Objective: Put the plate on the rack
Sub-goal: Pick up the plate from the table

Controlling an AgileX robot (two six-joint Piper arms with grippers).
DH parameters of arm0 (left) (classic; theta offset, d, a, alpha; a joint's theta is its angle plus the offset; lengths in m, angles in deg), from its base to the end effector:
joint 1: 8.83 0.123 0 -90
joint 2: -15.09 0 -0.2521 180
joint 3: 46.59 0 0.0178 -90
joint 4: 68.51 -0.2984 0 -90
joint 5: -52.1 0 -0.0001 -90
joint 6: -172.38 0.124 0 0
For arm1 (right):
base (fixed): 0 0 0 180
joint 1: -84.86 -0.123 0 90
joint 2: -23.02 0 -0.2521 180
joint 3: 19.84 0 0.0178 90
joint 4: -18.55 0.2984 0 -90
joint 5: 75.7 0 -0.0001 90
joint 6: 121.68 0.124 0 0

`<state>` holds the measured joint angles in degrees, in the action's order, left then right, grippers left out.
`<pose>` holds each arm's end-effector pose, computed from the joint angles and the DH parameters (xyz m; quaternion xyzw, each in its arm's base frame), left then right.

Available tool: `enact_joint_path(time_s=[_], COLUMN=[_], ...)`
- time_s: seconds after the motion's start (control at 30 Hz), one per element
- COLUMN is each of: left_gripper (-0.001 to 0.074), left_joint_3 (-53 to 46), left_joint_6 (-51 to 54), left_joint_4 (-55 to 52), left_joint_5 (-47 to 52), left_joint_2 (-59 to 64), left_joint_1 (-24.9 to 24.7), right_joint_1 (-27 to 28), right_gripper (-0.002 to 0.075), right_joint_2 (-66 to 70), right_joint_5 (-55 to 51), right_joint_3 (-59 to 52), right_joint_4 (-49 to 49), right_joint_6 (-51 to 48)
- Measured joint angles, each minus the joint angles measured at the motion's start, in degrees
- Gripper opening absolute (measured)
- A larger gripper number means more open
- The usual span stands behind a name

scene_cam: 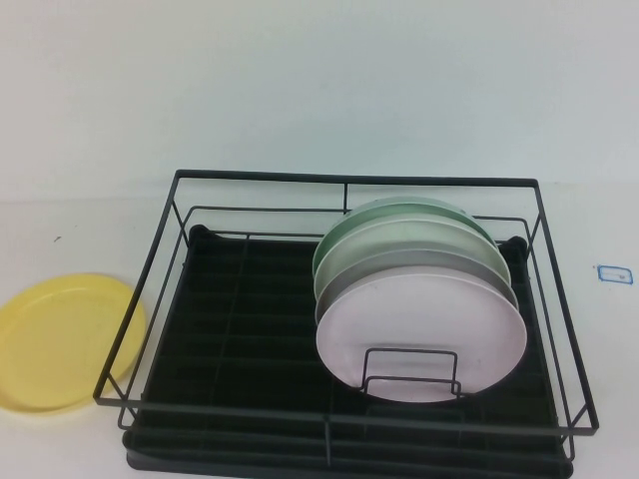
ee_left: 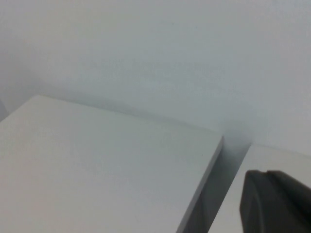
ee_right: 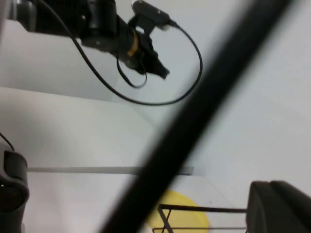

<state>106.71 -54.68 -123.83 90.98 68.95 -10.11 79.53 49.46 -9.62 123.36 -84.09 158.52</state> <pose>0.2466 0.0586 0.3652 -0.1454 0.7689 0.2130 0.5851 0.0782 0.1183 0.3860 -0.4887 0.5092 0.2953 0.6440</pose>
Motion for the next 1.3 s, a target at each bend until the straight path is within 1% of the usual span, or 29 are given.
enact_joint_path(time_s=[0.07,0.17,0.33,0.4,0.47,0.57,0.7,0.83,0.93,1.03,1.1,1.17,1.23,1.3], left_gripper=[0.0001,0.0001,0.0001,0.0001,0.0001,0.0001,0.0001,0.0001,0.0001,0.0001,0.0001,0.0001,0.0001,0.0001], left_joint_3=[0.0,0.0,0.13,0.35,1.1,2.0,3.66,6.21,9.44,12.65,13.92,14.5,14.5,14.5], left_joint_6=[-0.11,1.94,18.83,25.16,29.96,38.95,50.92,63.09,68.13,68.16,66.92,63.52,58.75,55.13], left_joint_4=[2.49,11.82,30.92,39.53,46.52,55.73,71.01,87.91,97.05,100.7,100.09,97.83,93.85,90.08], left_joint_5=[-2.8,-7.08,-15.13,-18.17,-19.06,-18.93,-17.41,-14.01,-12.43,-12.18,-11.27,-9.99,-7.44,-3.19], left_joint_2=[0.0,0.0,0.0,0.0,0.0,0.0,0.0,0.0,0.0,0.0,0.0,0.0,0.0,0.0], left_joint_1=[0.0,0.0,0.0,0.0,0.0,0.0,0.0,0.0,0.0,0.0,0.0,0.0,0.0,0.0], right_joint_1=[0.0,0.0,0.0,0.0,0.0,0.0,0.0,0.0,0.0,0.0,0.0,-0.04,-0.04,-0.04], right_gripper=[-0.0002,-0.0002,-0.0002,-0.0002,-0.0002,-0.0002,-0.0002,-0.0002,-0.0002,-0.0002,-0.0002,-0.0002,-0.0002,-0.0002], right_joint_2=[0.78,2.93,9.51,13.62,17.64,23.79,31.13,36.83,40.69,43.66,45.28,46.71,48.1,49.68], right_joint_5=[-0.79,-3.71,-13.63,-15.7,-17.43,-21.4,-29.27,-38.77,-42.71,-45.25,-48.14,-53.25,-59.78,-67.48], right_joint_3=[-0.81,-1.12,-1.12,-1.12,-1.02,-0.05,2.04,3.97,4.21,4.21,4.08,4.08,4.08,4.08], right_joint_4=[-0.1,-0.14,-0.14,-0.14,-0.14,-0.14,-0.03,0.48,0.61,0.79,1.04,1.07,1.3,4.85], right_joint_6=[0.12,1.94,11.56,11.97,9.74,2.53,-7.29,-14.63,-21.73,-30.89,-37.66,-43.63,-46.03,-44.63])
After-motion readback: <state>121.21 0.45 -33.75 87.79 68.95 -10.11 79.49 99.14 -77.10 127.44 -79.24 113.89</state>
